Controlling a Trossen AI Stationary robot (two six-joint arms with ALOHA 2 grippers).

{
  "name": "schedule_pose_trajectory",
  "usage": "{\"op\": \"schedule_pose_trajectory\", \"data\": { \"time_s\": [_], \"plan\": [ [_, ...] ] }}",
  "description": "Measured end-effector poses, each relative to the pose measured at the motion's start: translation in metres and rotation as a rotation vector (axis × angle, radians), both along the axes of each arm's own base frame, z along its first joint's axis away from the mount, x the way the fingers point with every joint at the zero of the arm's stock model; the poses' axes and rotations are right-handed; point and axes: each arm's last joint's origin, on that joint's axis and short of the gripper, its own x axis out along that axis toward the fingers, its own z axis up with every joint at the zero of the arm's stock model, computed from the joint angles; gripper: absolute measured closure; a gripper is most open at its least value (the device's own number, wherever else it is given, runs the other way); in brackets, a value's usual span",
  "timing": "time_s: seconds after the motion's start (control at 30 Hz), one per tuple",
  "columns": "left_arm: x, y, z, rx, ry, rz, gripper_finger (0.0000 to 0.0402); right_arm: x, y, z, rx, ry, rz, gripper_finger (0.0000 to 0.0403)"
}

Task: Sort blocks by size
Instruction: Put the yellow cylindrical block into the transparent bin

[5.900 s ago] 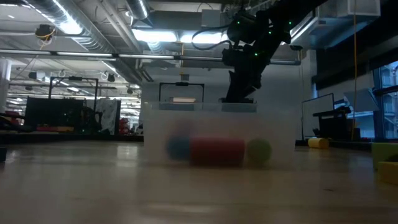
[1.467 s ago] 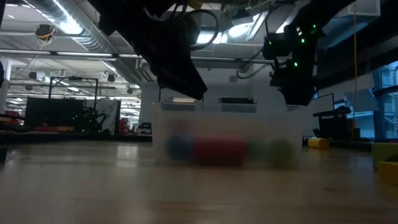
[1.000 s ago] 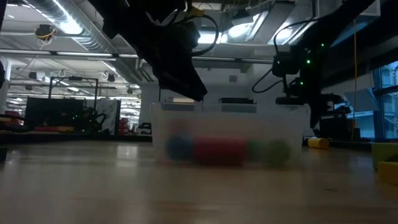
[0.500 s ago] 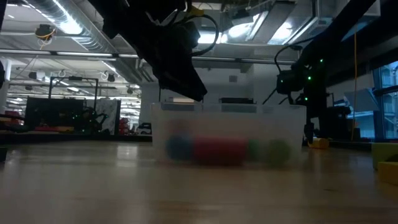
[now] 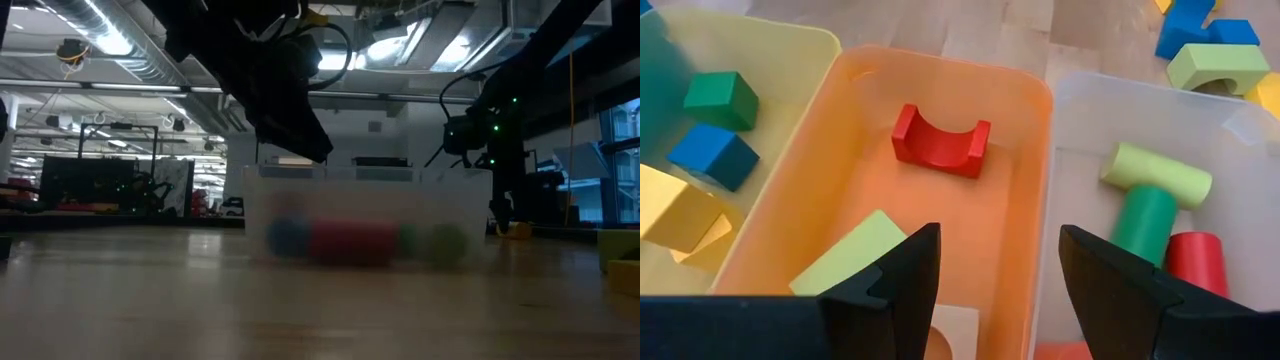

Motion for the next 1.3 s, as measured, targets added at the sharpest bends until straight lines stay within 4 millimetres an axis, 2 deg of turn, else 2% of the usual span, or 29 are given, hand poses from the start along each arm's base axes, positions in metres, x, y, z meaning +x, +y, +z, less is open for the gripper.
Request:
{"op": "schedule_pose_trajectory", "data": {
  "time_s": [0.23, 0.43, 0.6, 0.8, 0.93, 1.1, 1.3],
  "plan": [
    [0.0, -0.002, 0.0, -0.008, -0.001, 0.001, 0.0211, 0.001, 0.001, 0.0, 0.023, -0.029, 0.008, 0.0241],
    [0.0, -0.002, 0.0, -0.008, -0.001, 0.001, 0.0211, 0.005, 0.004, 0.0, 0.068, -0.082, 0.051, 0.0271],
    [-0.001, -0.001, 0.003, -0.008, -0.008, 0.002, 0.0211, 0.023, 0.011, 0.001, 0.12, -0.226, 0.156, 0.0272],
    [-0.01, -0.001, 0.026, 0.0, -0.073, -0.003, 0.0211, 0.047, 0.021, 0.002, 0.176, -0.436, 0.283, 0.0259],
    [-0.023, -0.001, 0.044, 0.013, -0.089, -0.014, 0.0211, 0.062, 0.025, 0.006, 0.165, -0.56, 0.364, 0.0265],
    [-0.042, 0.0, 0.062, 0.013, -0.072, -0.01, 0.0211, 0.074, 0.026, 0.015, 0.132, -0.58, 0.416, 0.0268],
    [-0.061, 0.0, 0.071, -0.02, -0.02, 0.035, 0.0211, 0.08, 0.019, 0.037, 0.103, -0.553, 0.462, 0.0264]
  ]
}}
